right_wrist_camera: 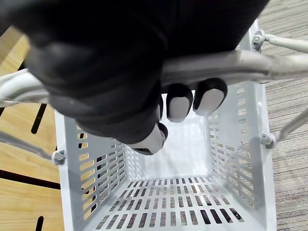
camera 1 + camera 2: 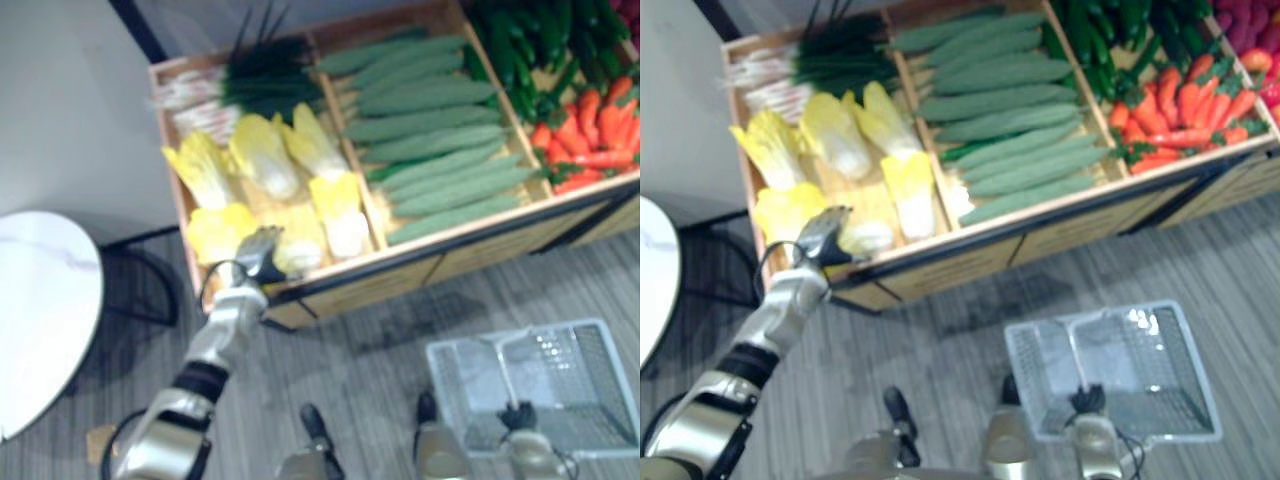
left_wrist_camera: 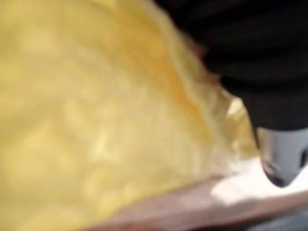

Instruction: Pick vegetable in the basket

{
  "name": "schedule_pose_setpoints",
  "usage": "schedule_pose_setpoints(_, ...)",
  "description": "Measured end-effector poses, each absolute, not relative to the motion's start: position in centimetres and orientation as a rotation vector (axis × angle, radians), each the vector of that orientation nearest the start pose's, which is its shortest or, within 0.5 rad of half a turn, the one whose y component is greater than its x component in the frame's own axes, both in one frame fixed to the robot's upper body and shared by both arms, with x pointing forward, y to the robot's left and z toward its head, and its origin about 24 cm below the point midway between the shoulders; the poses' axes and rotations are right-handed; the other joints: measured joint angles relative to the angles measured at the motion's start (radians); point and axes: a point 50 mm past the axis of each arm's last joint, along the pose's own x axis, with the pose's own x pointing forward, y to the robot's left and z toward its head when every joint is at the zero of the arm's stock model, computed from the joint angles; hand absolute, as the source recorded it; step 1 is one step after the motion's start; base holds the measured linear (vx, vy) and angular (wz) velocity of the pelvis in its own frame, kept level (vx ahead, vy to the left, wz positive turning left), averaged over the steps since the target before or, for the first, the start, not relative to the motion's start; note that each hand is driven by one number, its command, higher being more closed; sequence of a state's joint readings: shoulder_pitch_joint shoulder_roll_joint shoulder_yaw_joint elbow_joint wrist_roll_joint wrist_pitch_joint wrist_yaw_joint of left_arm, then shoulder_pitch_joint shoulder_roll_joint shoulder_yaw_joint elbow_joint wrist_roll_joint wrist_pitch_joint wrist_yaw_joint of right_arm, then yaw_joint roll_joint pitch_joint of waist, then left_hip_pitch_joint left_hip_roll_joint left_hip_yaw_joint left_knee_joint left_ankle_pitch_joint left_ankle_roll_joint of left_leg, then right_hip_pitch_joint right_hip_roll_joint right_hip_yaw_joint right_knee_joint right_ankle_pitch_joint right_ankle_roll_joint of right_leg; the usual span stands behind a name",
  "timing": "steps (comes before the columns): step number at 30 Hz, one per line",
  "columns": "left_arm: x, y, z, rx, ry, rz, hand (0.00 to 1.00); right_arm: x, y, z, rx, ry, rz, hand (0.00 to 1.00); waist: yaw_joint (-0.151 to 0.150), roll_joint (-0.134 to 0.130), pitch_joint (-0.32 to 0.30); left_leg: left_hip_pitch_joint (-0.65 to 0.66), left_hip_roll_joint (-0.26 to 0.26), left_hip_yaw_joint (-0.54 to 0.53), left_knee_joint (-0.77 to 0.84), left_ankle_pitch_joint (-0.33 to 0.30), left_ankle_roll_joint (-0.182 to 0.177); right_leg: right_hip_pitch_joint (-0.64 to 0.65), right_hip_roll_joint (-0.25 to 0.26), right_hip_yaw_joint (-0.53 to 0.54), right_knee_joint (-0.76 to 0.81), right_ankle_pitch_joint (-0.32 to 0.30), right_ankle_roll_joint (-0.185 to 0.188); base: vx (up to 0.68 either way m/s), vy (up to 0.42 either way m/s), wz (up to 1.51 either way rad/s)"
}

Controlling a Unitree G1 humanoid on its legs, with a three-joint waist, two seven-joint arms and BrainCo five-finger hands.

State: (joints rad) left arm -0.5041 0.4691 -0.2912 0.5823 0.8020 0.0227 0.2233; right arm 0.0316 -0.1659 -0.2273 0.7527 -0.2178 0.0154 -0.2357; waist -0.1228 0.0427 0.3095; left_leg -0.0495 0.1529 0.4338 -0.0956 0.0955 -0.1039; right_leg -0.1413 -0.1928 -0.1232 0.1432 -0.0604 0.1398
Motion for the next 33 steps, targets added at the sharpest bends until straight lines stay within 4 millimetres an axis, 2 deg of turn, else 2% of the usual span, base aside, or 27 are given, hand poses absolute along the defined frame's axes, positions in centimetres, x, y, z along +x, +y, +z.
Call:
schedule_pose_setpoints(7,35.6,21.6,9.6,1.462,-0.076,-0.011,1.0,18.2,-25.9,-9.6,-0.38,0.724,-0.411,1.0,0.002,-0.001,0.035,-0.018,-0.002,0.044,0.0,0.004,0.007,-0.048,0.004,0.05,0.0,0.022,0.011,-0.04,0.023,-0.17)
schedule_pose_setpoints(18,35.7,21.9,9.4,1.464,-0.058,-0.015,1.0,18.4,-25.7,-9.6,-0.381,0.726,-0.379,1.0,-0.005,0.002,0.048,0.007,-0.004,0.036,0.0,0.005,0.007,-0.007,0.003,0.037,-0.023,0.026,0.014,0.04,0.008,0.01)
schedule_pose_setpoints(21,35.6,20.7,9.3,1.434,-0.091,-0.022,1.0,18.0,-25.4,-10.0,-0.387,0.739,-0.364,1.0,-0.009,0.002,0.048,0.022,-0.003,0.019,0.0,0.005,0.007,0.027,0.003,0.016,-0.038,0.026,0.014,0.05,0.005,0.14)
schedule_pose_setpoints(27,35.0,18.0,10.9,1.363,-0.254,0.002,1.0,16.8,-25.5,-10.3,-0.39,0.757,-0.371,1.0,-0.007,0.001,0.045,0.079,-0.002,0.02,-0.001,0.005,0.007,0.086,0.003,0.009,-0.04,0.025,0.014,0.0,0.003,0.0)
schedule_pose_setpoints(30,34.3,15.4,12.3,1.256,-0.388,-0.004,1.0,16.1,-25.7,-10.3,-0.39,0.759,-0.378,1.0,-0.008,0.0,0.039,0.088,0.0,0.021,-0.001,0.004,0.006,0.094,0.004,0.012,-0.037,0.025,0.014,-0.04,0.01,0.0)
schedule_pose_setpoints(32,33.8,13.1,12.2,1.204,-0.443,-0.066,1.0,15.7,-25.6,-10.5,-0.374,0.767,-0.39,1.0,-0.008,-0.002,0.026,0.089,0.001,0.022,-0.003,0.003,0.006,0.094,0.005,0.014,-0.033,0.025,0.014,-0.06,0.01,0.0)
schedule_pose_setpoints(33,33.2,11.7,11.5,1.177,-0.463,-0.125,1.0,15.2,-25.3,-10.7,-0.361,0.774,-0.397,1.0,-0.009,-0.004,0.01,0.093,0.002,0.025,-0.006,0.003,0.005,0.093,0.005,0.019,-0.031,0.025,0.014,-0.04,0.009,-0.13)
